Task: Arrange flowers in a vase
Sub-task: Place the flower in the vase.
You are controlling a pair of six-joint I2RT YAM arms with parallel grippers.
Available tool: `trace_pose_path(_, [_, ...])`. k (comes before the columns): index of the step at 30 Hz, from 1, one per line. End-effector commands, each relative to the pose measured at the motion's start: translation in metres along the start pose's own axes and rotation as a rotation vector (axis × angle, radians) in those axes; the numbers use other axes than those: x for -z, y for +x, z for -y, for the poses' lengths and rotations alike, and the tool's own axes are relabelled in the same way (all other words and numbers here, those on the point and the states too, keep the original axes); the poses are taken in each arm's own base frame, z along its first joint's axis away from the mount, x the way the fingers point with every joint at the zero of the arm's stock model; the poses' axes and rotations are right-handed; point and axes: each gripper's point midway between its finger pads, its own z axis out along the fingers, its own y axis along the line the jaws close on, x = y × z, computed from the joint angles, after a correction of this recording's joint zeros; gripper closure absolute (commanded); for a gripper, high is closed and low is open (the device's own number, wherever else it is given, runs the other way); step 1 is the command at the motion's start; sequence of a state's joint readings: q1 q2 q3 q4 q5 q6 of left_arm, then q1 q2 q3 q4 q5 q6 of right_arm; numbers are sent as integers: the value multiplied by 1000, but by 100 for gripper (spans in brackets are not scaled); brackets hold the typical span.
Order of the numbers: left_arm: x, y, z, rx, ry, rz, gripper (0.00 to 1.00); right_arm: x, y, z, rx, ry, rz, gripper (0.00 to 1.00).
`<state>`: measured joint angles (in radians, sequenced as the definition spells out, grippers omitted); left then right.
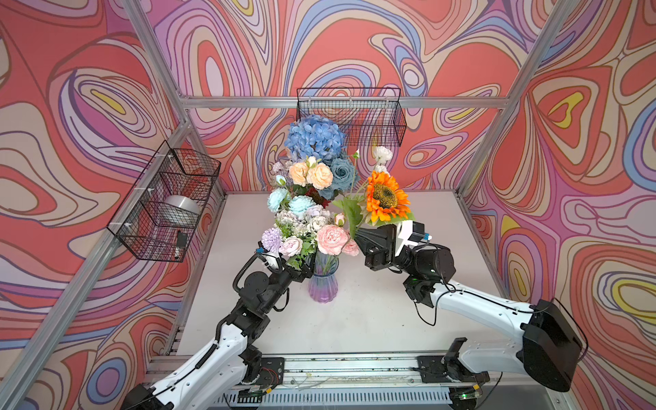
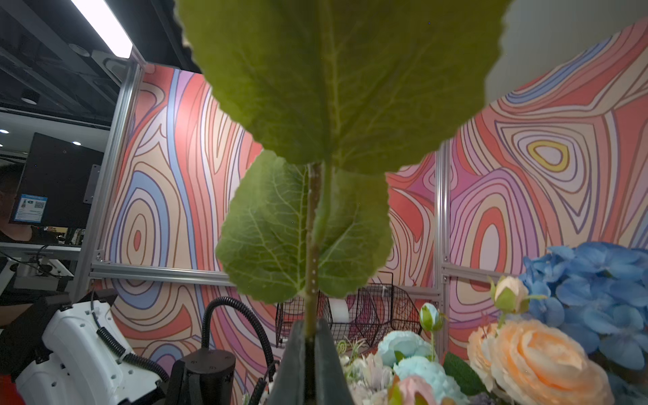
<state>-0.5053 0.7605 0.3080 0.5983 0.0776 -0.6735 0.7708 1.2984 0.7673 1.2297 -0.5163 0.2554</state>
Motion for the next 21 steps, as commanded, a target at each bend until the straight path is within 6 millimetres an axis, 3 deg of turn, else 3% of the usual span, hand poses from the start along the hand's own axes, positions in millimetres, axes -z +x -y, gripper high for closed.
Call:
trace_pose_path(1, [1, -12, 9, -6, 19, 35, 0, 9, 34, 9, -75, 76, -99, 100])
trace_pose_path(8, [0, -13, 9, -12, 15, 33, 0, 17, 77, 3, -134, 111, -198, 100])
trace_pose_path(15, [-2, -13, 11, -10, 23, 30, 0, 11, 109, -17, -86, 71, -322, 100])
trace_pose_path(21, [1, -9, 11, -6, 27, 14, 0, 20, 144, -20, -64, 93, -446, 100])
